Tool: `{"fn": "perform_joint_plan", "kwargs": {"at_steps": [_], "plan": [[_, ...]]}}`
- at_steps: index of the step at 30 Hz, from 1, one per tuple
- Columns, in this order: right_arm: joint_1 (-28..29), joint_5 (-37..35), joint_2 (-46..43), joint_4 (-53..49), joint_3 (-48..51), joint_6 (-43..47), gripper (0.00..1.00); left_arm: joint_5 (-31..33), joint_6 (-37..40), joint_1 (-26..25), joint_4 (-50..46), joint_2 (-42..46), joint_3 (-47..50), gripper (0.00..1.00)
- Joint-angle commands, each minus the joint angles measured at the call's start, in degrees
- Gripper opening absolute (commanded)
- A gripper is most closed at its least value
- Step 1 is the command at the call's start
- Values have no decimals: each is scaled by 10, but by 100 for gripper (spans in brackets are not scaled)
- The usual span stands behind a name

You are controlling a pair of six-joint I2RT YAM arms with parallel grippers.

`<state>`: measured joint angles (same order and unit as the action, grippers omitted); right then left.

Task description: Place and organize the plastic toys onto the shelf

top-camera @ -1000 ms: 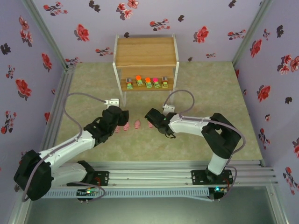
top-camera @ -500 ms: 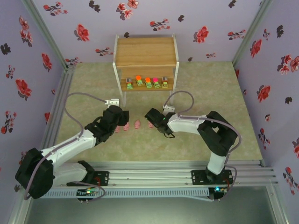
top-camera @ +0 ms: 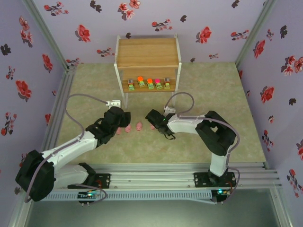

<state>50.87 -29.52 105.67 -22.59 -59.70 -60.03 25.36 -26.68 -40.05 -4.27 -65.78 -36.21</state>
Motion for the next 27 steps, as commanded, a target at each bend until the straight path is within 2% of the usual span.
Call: {"fn": "perform_joint_plan", "kwargs": {"at_steps": [1,5,8,14,27], "plan": [[-3,-11,6,-21,-18,4,20,-3,-7,6,8,2,4,72],[-4,-16,7,-27,-23,10,20,-3,-8,8,9,3,4,72],[-5,-13,7,-27,-23,13,13,-4,-8,8,9,2,4,72],[-5,-2,16,-25,-24,19,16,-6,-8,9,8,4,4,72],[-1,7,15,-18,-13,24,15,-7,-7,9,8,4,3,72]]}}
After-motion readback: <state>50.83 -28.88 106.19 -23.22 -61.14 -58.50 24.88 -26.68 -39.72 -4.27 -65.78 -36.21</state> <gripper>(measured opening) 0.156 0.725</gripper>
